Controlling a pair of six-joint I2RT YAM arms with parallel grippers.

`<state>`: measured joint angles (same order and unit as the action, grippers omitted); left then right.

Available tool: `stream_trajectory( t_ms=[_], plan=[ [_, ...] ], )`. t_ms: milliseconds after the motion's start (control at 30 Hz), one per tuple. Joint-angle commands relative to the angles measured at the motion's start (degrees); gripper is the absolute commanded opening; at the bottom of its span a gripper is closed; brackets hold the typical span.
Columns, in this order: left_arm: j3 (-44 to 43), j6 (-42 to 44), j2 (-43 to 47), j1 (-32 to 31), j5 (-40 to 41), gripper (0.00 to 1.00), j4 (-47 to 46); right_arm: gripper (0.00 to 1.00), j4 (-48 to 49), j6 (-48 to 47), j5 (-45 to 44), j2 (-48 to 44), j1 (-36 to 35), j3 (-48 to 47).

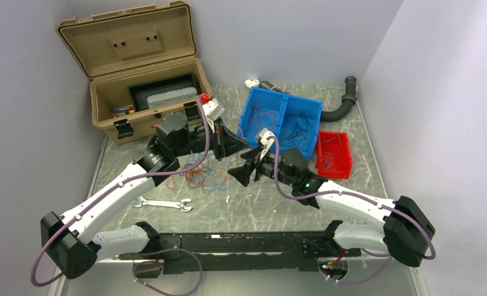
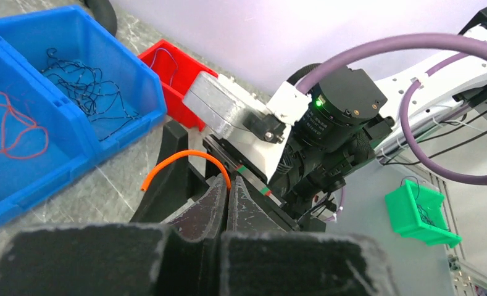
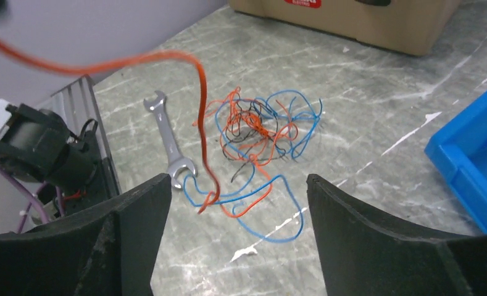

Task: Untangle the cables

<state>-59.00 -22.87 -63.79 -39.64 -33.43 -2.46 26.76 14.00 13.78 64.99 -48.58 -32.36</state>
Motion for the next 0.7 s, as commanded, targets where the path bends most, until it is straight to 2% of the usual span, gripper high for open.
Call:
stream_trajectory(
  t_ms=[0, 100, 133, 167, 200, 233, 333, 467, 667],
  plan=[
    [-1.8, -3.1, -0.3, -0.3, -3.2, 0.00, -1.8, 0.72, 5.2, -1.7, -1.8, 1.9, -0.6, -4.4],
    [-1.8, -3.3, -0.4, -0.3, -2.9, 0.02, -1.6, 0.27, 4.7, -0.8, -2.2, 2.0, -0.7, -5.1],
    [-2.0, -2.7, -0.3, -0.2, -1.3, 0.09, 0.2, 0.10, 4.4, -0.3, -2.9, 1.6, -0.7, -5.0],
    [-2.3, -1.6, -0.2, -0.1, 1.0, 0.25, 2.8, 0.03, 3.6, 0.3, -4.3, 0.8, -0.7, -4.9],
    [-2.6, -0.9, 0.1, 0.1, 3.7, 0.51, 5.4, 0.00, 2.5, 0.9, -5.5, -0.1, -0.7, -5.1],
    [-2.8, -0.6, 0.7, 0.3, 7.2, 0.70, 8.2, 0.00, 1.2, 1.4, -6.5, -1.3, -0.8, -5.5],
    [-1.1, 1.7, 3.1, 0.6, 14.9, 0.98, 13.5, 0.00, -4.9, 3.4, -12.1, -4.0, -0.6, -7.8],
    [6.4, 4.7, 9.4, 0.6, 19.4, 0.99, 12.3, 0.00, -13.2, 6.8, -14.8, -3.2, -0.3, -13.3],
    [19.5, 6.2, 18.1, 0.6, 22.7, 0.99, 6.5, 0.00, -19.9, 13.2, -18.3, -0.2, 0.3, -20.3]
  ],
)
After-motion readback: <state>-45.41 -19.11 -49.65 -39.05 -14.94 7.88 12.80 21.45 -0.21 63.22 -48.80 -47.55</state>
